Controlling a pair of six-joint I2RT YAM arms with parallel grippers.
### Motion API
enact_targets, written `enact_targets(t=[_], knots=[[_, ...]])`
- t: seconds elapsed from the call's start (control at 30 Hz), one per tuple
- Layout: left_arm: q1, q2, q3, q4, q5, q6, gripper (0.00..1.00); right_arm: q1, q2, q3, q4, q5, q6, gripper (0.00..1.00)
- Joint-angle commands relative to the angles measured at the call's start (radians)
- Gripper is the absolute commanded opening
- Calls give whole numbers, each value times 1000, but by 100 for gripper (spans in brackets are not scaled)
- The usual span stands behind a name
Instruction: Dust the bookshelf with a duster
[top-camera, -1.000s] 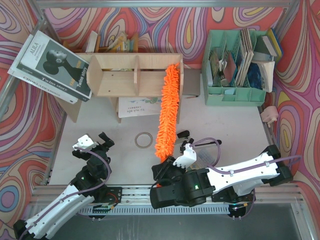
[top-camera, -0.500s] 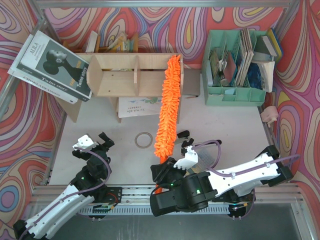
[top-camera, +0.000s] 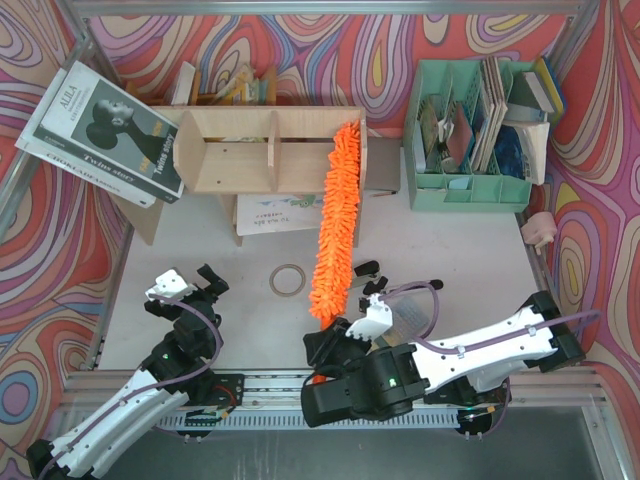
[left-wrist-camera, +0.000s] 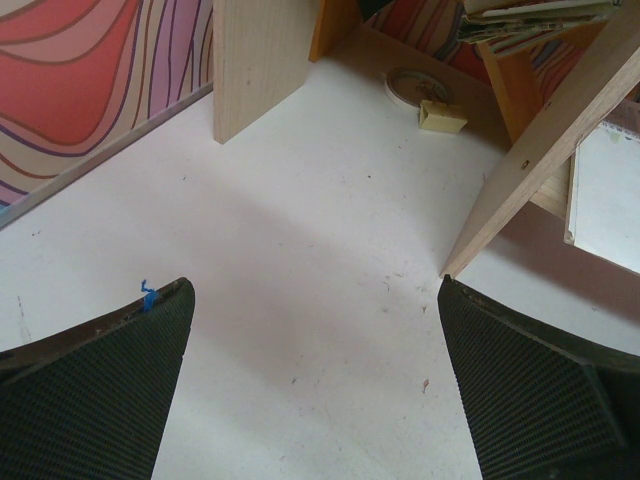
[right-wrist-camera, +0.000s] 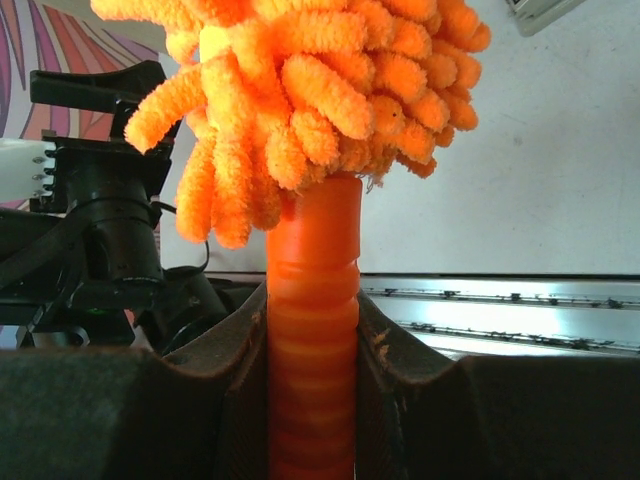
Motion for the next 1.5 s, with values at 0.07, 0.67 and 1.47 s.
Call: enact_targets(t=[0.07, 0.67, 1.47], knots=[[3, -4, -5, 0, -19, -10, 98, -36, -29, -19, 176, 1, -221, 0], [3, -7, -4, -1, -18, -10, 99, -35, -44, -1, 186, 36, -271, 0], [3, -21, -7, -6, -19, -11, 99, -35, 1, 10, 263, 18, -367, 0]])
